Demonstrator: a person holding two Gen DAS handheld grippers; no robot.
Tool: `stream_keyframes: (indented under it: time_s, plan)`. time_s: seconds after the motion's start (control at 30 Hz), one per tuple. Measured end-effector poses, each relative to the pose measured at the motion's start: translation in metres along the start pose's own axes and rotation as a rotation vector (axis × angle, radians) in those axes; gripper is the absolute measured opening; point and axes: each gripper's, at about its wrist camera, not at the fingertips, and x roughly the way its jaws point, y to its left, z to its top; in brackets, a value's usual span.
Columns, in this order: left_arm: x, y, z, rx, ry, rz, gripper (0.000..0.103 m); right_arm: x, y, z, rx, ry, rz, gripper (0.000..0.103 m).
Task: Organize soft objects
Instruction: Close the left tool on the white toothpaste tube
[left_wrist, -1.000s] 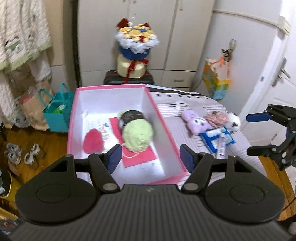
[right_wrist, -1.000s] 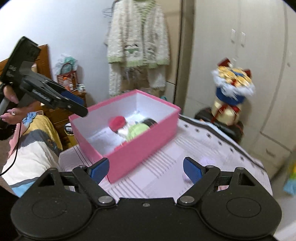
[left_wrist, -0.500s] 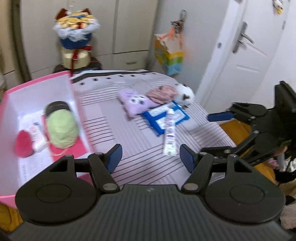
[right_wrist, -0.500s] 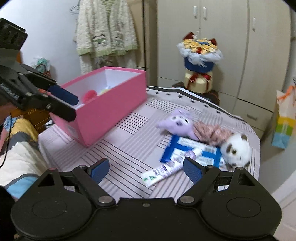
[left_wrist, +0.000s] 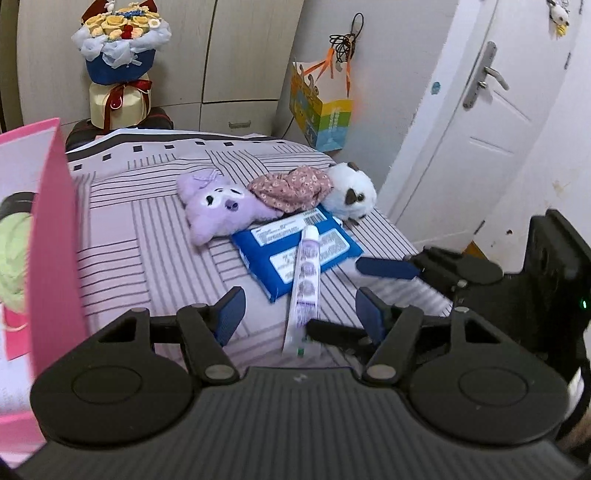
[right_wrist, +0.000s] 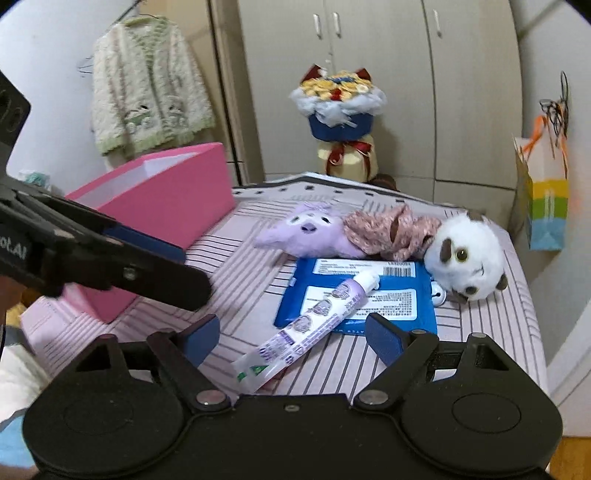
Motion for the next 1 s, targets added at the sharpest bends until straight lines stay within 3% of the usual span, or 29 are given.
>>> stream_keyframes:
  time_s: [0.17,0.33,0.47,0.63,0.73,0.87,1.0]
  plan:
    - [0.031,0.000,0.006,-0.017,0.008,0.000,0.062,0.021,0.001,-0.004,-0.036,0.023,-0.042,0.077]
    - [0.060,0.004,0.005,-0.063,0.051,-0.024,0.052,0.034,0.000,-0.007,0.010,0.060,-0.061,0.069]
    - [0.075,0.007,0.001,-0.096,0.082,-0.042,0.045,0.033,-0.003,-0.012,0.058,0.044,-0.071,0.047]
    - [0.076,0.008,-0.003,-0.146,0.076,-0.089,0.045,0.028,0.000,-0.020,0.105,0.017,-0.087,0.040]
    - [0.079,0.007,-0.004,-0.180,0.076,-0.110,0.045,0.025,0.000,-0.024,0.141,0.002,-0.078,0.023]
    - [0.083,0.000,-0.011,-0.182,0.076,-0.076,0.044,0.021,-0.001,-0.029,0.186,-0.015,-0.045,0.016]
    - [0.079,-0.006,-0.015,-0.187,0.067,-0.029,0.036,0.018,0.004,-0.033,0.180,-0.028,-0.052,0.015]
